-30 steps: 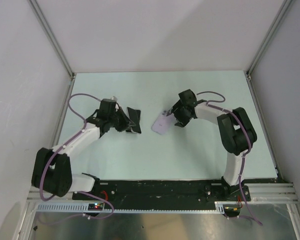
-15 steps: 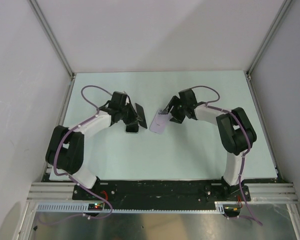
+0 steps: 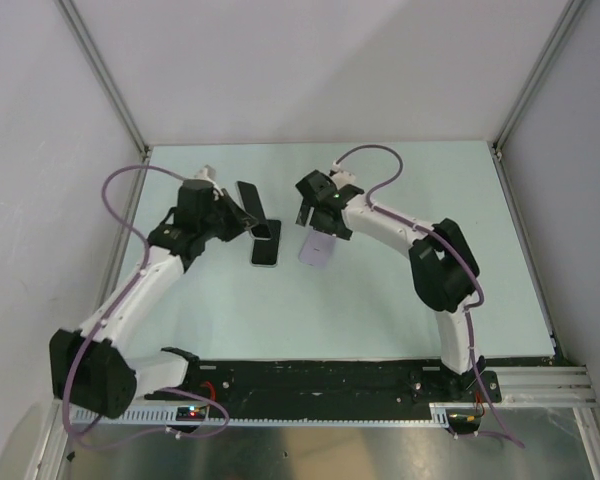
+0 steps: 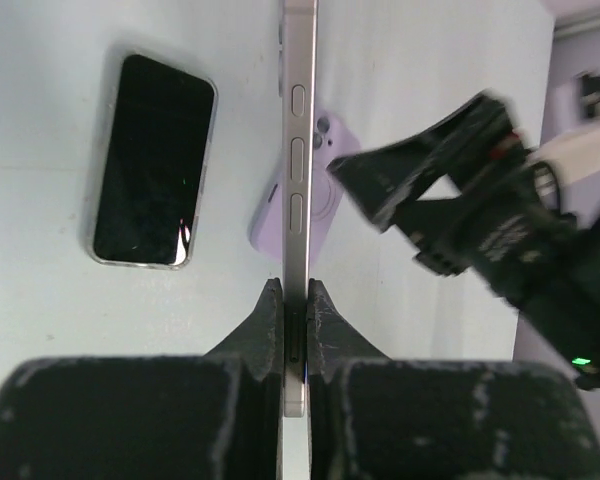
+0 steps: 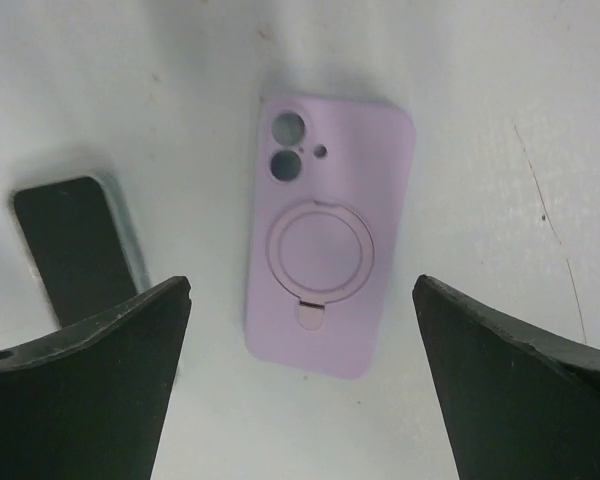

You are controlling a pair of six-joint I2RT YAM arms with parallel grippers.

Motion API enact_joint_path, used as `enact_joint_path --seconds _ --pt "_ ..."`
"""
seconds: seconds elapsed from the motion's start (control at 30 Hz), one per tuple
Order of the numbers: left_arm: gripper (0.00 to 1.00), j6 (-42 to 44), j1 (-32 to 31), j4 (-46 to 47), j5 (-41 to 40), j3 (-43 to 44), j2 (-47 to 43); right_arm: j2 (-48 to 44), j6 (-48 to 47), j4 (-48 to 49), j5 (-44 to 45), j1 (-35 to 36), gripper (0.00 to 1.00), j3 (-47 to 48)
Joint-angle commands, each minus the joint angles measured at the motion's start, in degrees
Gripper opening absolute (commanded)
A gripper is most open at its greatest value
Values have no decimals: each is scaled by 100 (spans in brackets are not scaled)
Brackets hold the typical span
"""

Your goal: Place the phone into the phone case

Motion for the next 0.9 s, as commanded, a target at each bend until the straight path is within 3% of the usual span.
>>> enact_joint_path --seconds 0.0,0.23,0.87 --pt "0 376 326 -275 -176 15 -647 367 436 -863 705 133 99 325" --pt "0 533 605 -400 43 -19 -1055 649 589 -1018 721 364 99 619" --pt "0 574 671 -403 210 -113 -1106 1279 746 -1212 689 517 99 1031"
